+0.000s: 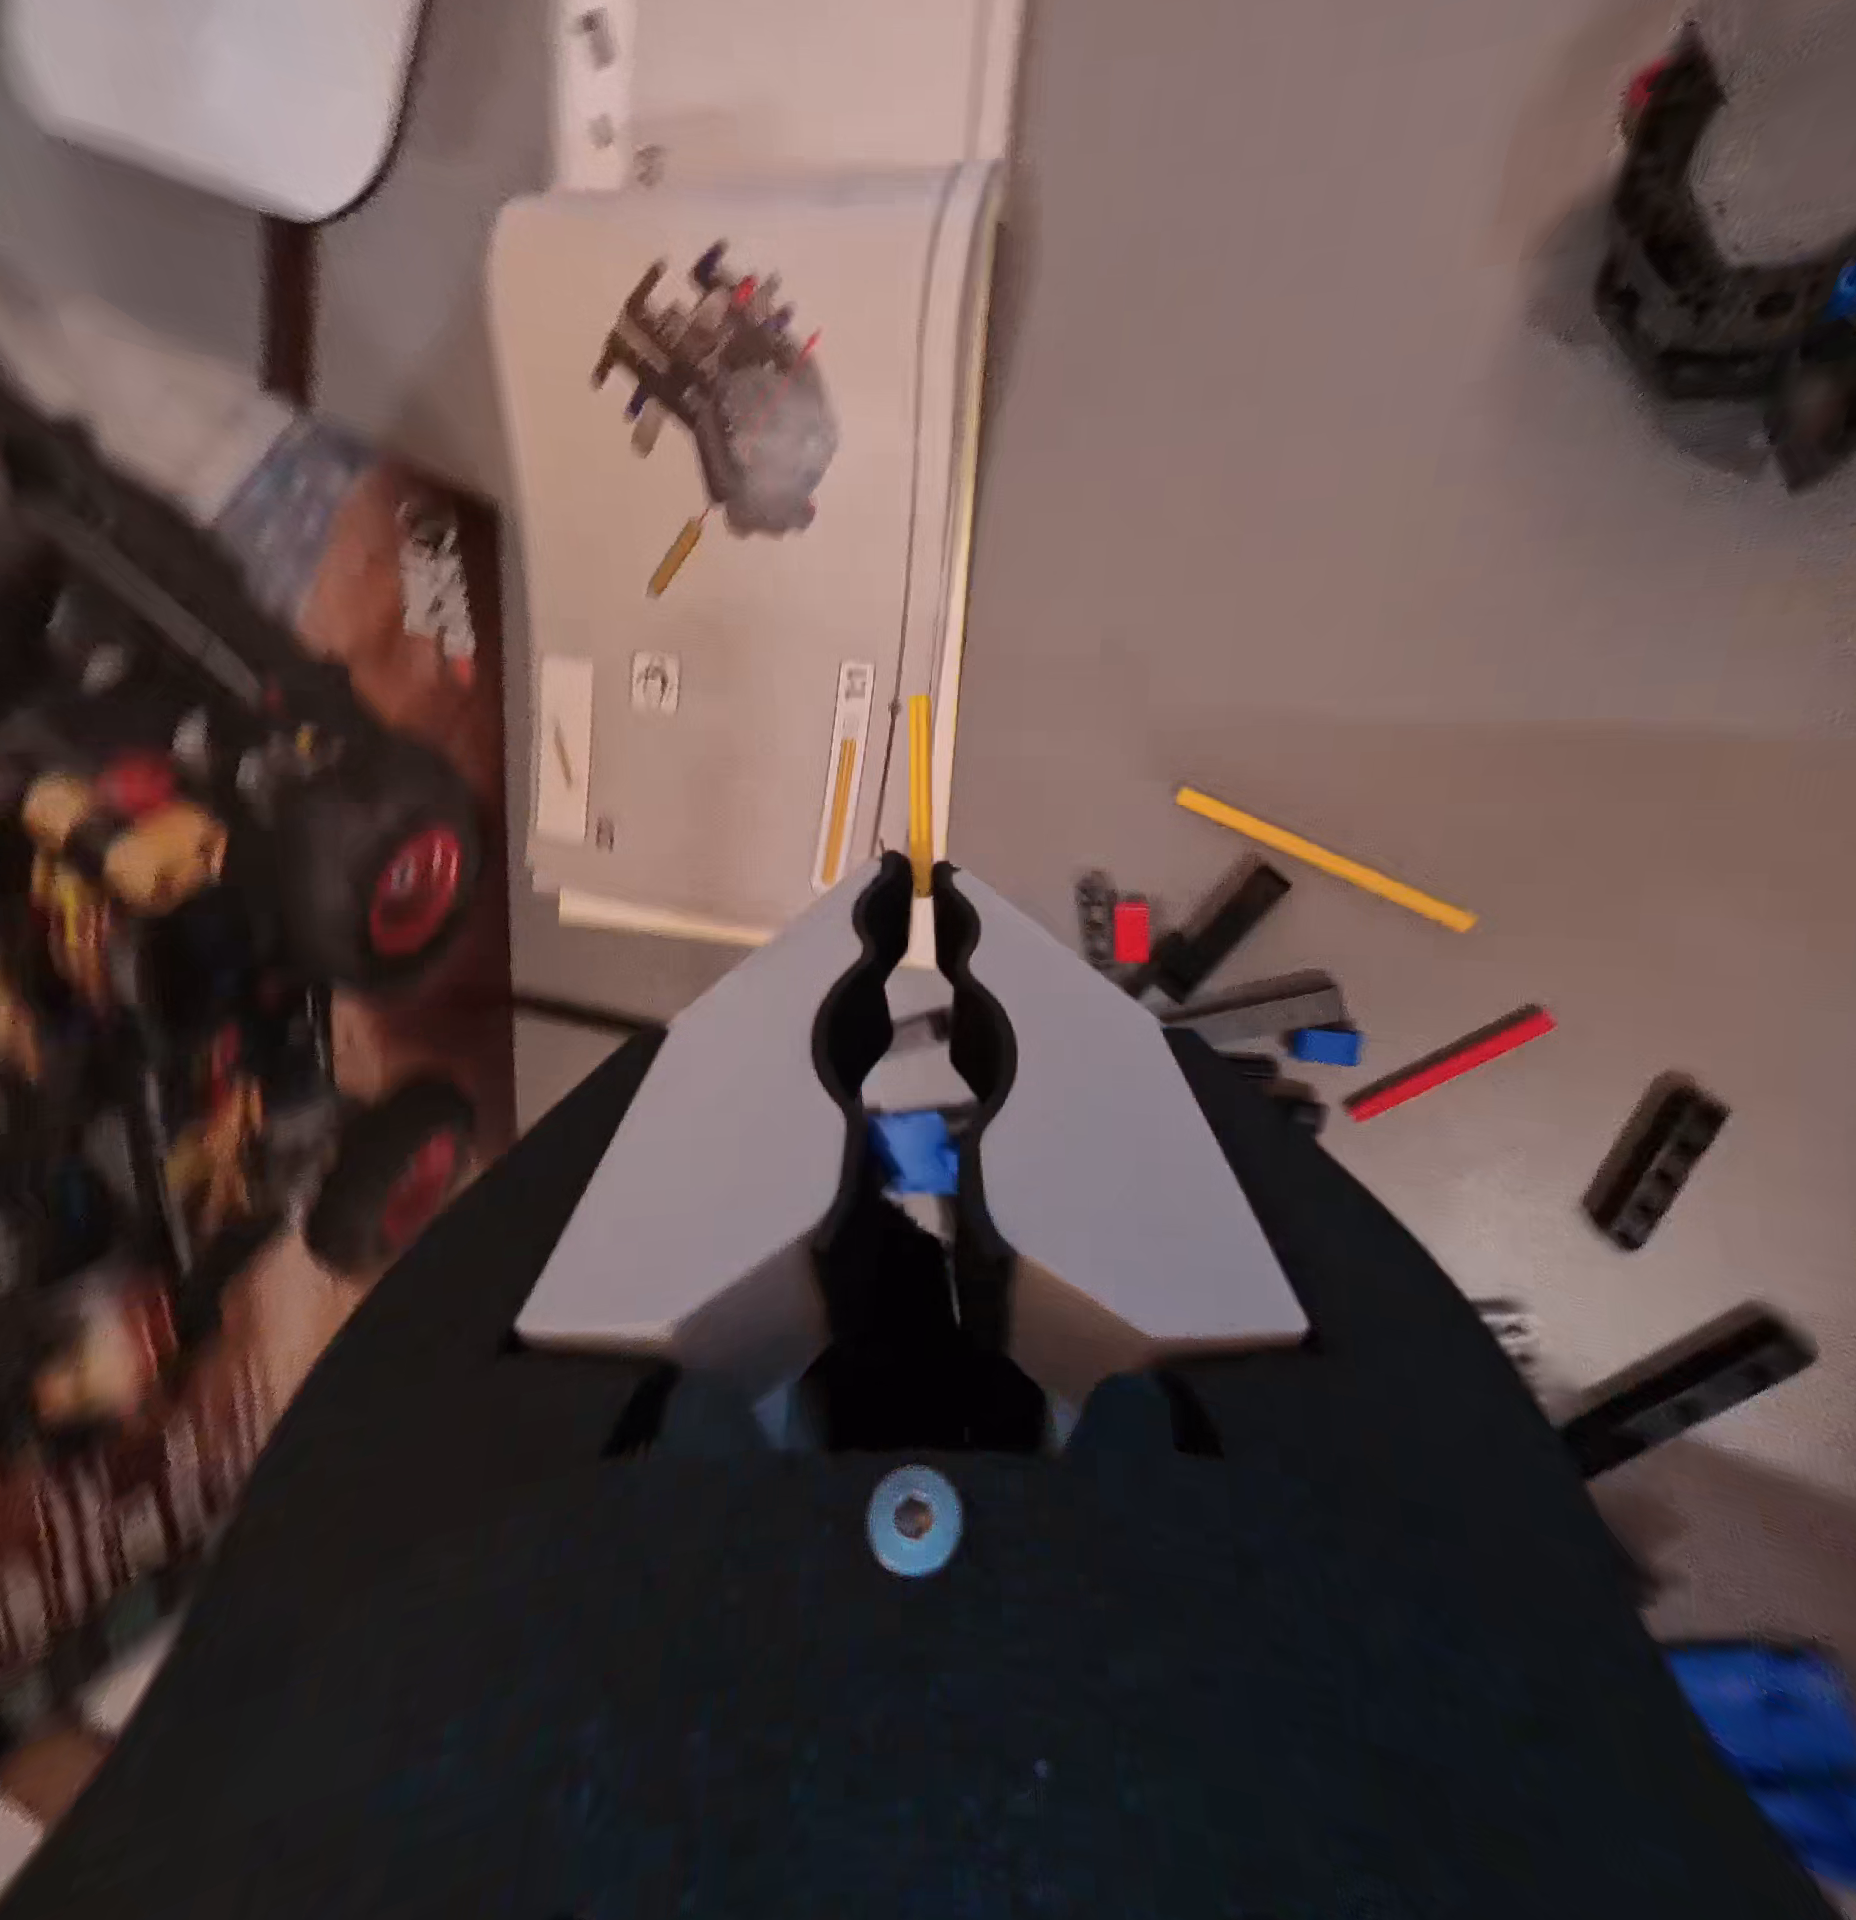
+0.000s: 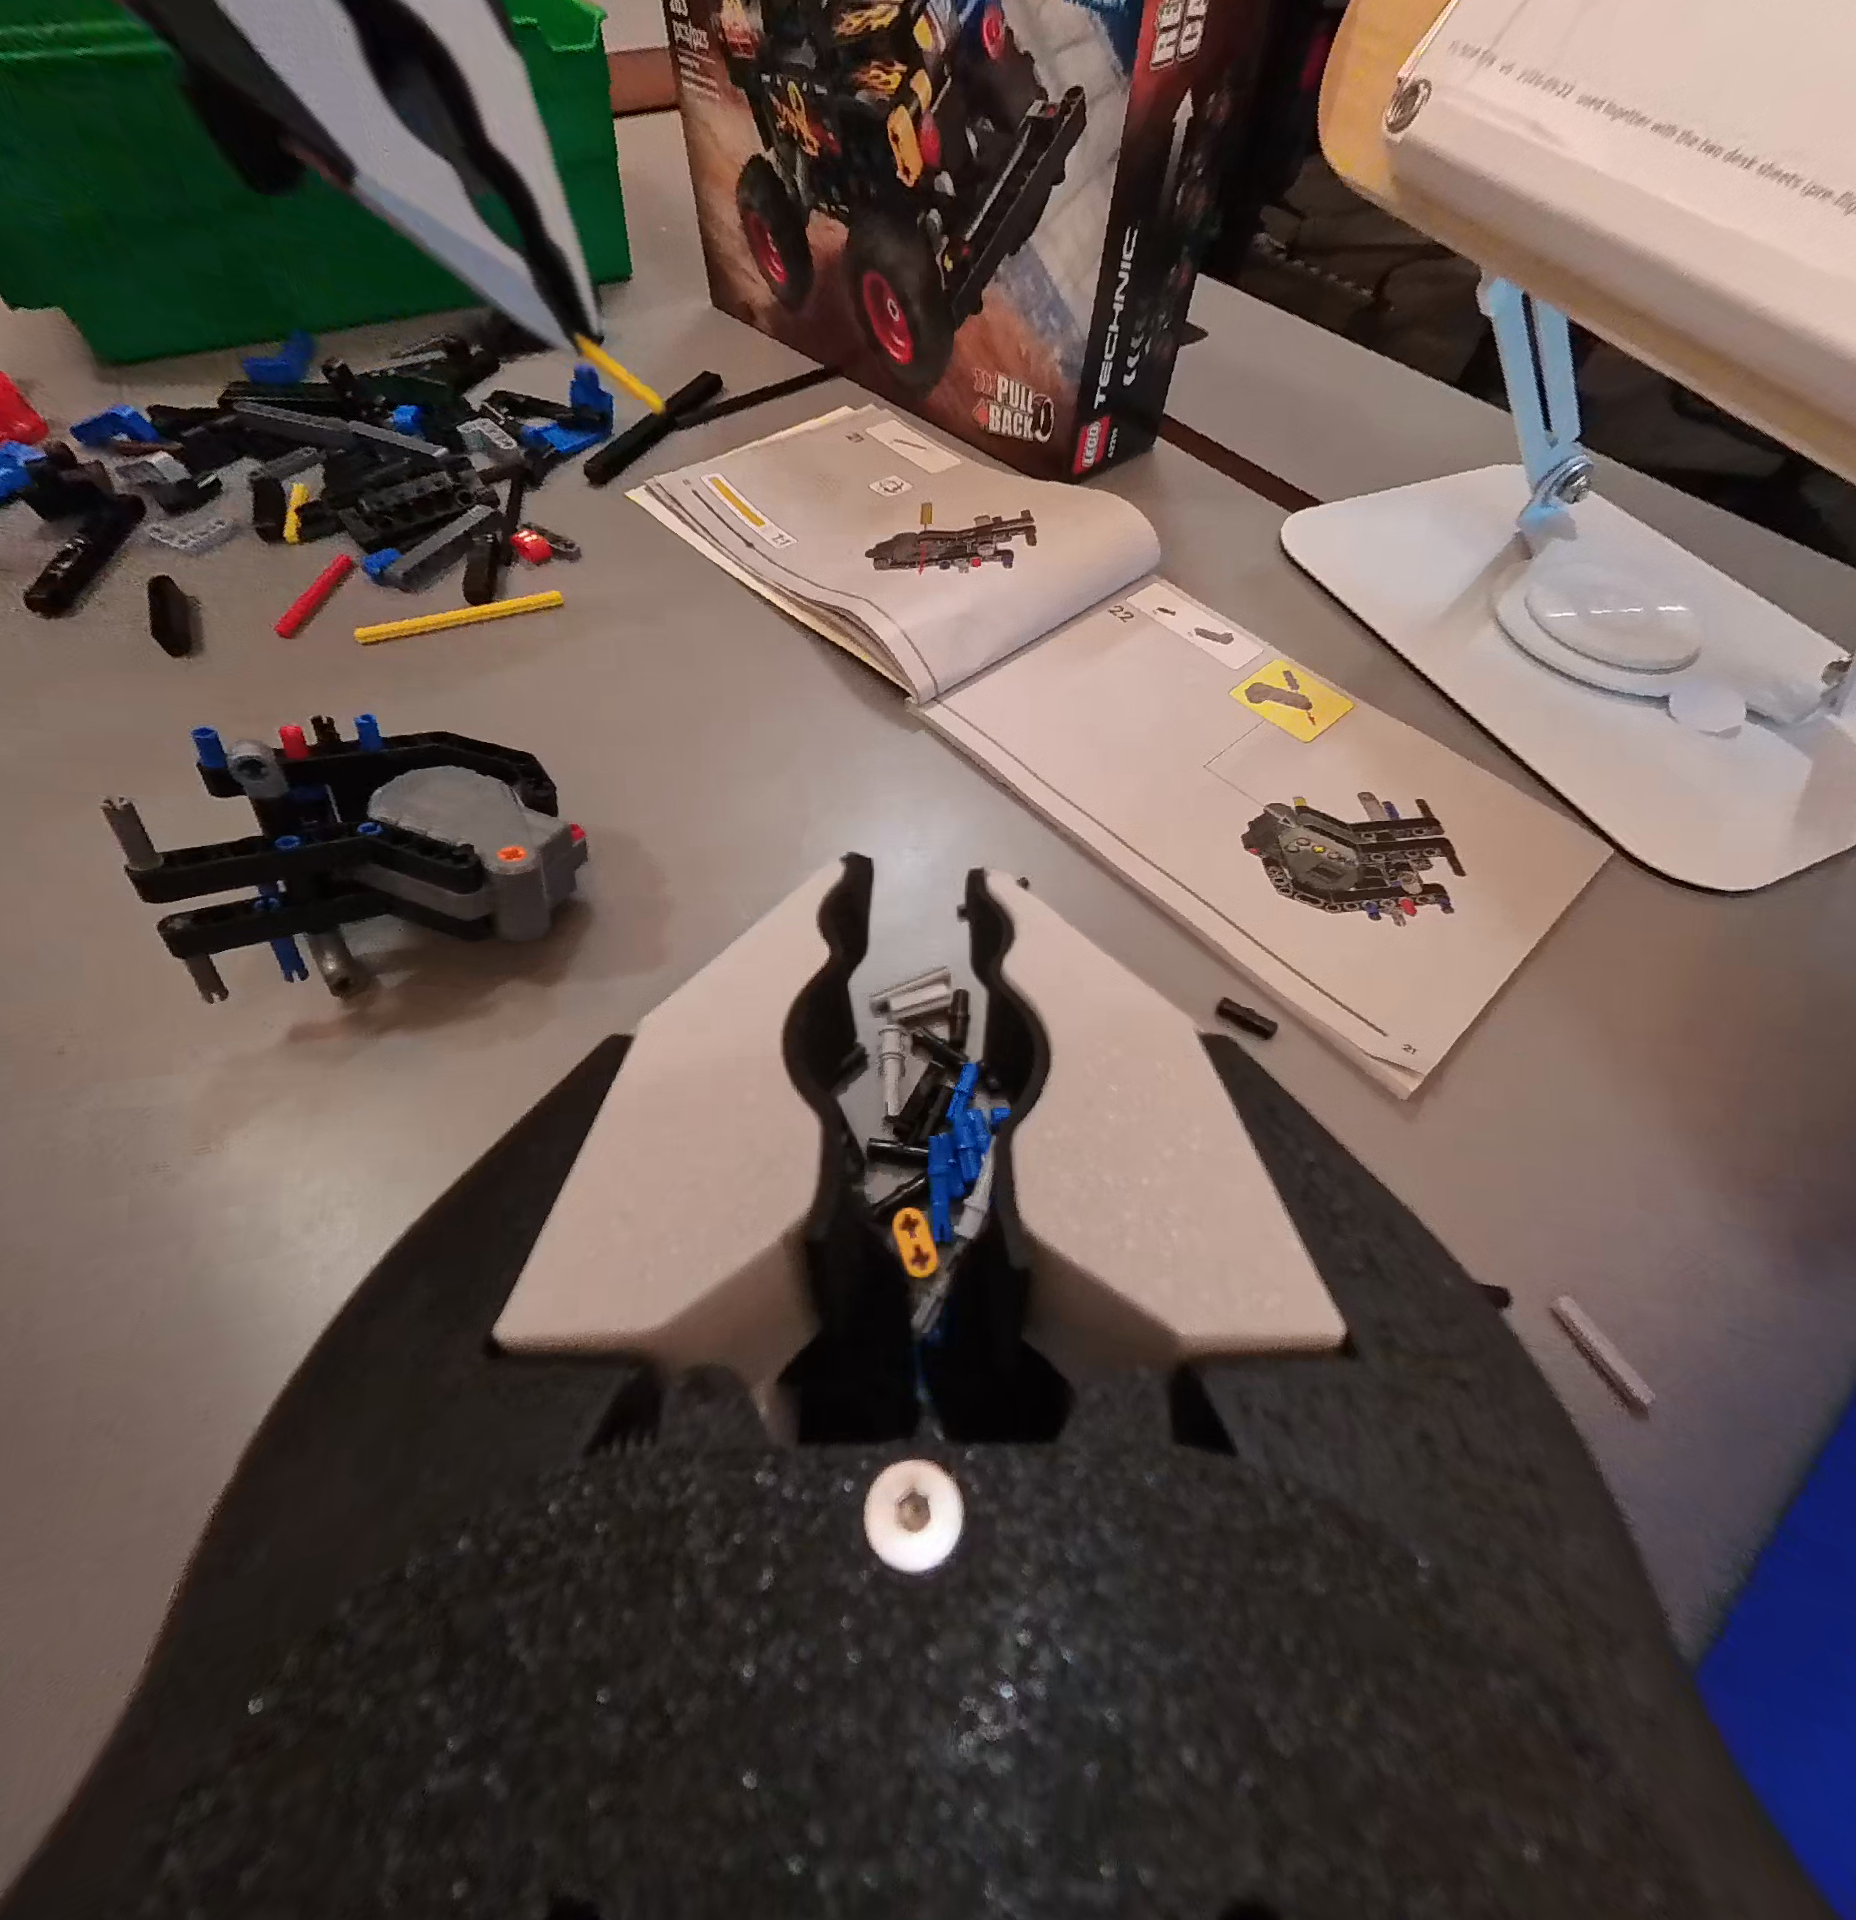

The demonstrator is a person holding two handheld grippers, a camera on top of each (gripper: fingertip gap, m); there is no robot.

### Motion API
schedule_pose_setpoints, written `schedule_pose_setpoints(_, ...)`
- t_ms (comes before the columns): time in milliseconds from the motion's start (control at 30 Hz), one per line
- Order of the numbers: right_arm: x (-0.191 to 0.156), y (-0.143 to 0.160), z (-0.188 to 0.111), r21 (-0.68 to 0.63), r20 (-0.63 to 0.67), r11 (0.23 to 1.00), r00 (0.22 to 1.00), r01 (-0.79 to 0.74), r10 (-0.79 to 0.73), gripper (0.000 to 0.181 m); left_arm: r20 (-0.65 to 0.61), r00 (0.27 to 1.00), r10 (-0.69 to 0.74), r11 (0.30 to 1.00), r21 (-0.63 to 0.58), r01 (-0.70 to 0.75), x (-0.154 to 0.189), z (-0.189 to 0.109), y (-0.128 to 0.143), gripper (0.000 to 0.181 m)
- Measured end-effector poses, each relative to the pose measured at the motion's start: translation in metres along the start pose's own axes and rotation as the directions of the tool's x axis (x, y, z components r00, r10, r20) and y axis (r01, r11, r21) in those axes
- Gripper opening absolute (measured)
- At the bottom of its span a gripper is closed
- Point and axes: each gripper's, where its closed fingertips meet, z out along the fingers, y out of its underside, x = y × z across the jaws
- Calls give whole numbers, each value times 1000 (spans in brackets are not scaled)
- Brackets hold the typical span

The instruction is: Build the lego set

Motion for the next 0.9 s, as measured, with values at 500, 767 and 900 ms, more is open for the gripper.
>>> schedule_pose_setpoints(500,-2,-1,0,-2,-8,1000,1000,18,-18,16,-421,896,141,956,-177,-234,-20,70,27,2)
schedule_pose_setpoints(767,-2,3,3,-20,-6,1000,1000,18,-18,16,-418,907,50,969,-200,-145,-20,67,32,2)
schedule_pose_setpoints(900,-3,6,4,-33,-4,999,1000,22,-22,16,-425,905,21,973,-199,-116,-19,67,33,2)
